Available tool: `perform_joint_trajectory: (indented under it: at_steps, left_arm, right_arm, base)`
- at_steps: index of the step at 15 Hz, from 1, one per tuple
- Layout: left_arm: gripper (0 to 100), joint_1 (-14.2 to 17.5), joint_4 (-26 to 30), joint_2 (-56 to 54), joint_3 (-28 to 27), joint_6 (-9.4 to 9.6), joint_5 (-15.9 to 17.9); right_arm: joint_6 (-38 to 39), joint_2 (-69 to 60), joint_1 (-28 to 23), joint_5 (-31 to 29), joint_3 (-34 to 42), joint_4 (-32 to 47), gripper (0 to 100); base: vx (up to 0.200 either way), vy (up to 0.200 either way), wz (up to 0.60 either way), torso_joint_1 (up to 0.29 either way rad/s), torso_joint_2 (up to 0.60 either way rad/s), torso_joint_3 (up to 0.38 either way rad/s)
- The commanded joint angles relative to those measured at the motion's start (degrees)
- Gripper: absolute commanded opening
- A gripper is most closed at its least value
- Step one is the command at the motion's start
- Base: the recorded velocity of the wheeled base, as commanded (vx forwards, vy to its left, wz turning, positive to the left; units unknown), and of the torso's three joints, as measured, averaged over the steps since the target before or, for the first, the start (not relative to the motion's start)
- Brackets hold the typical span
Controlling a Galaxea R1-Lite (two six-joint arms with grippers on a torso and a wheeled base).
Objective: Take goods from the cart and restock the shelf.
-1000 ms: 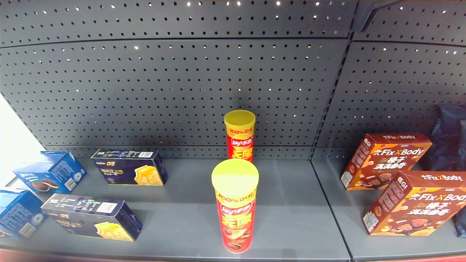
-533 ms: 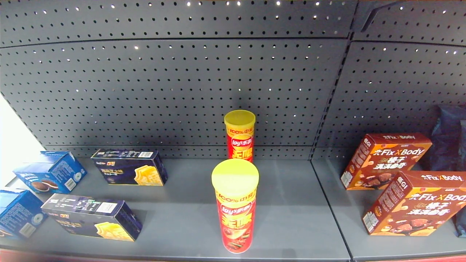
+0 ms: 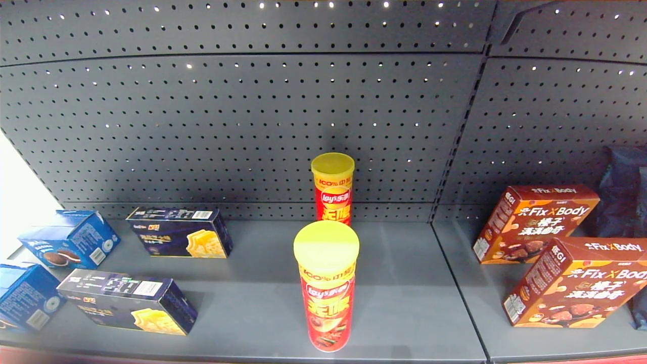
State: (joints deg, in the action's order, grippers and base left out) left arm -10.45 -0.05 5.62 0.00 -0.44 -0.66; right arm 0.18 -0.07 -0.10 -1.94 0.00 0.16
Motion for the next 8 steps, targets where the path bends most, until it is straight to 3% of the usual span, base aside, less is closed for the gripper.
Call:
perform_joint_trajectory:
  at_steps: [1, 8]
  left_arm:
    - [100, -0.01, -0.04, 0.18, 0.00, 0.00, -0.04]
    - [100, -0.01, -0.04, 0.18, 0.00, 0.00, -0.04]
  right_arm:
    - [-0.01, 0.07, 0.01, 0.00, 0.00, 0.02, 100]
    - [-0.01, 0.07, 0.01, 0.00, 0.00, 0.02, 100]
  base:
    - [0.000, 0.000, 0.00, 0.000, 0.00, 0.000]
    - [0.000, 0.000, 0.00, 0.000, 0.00, 0.000]
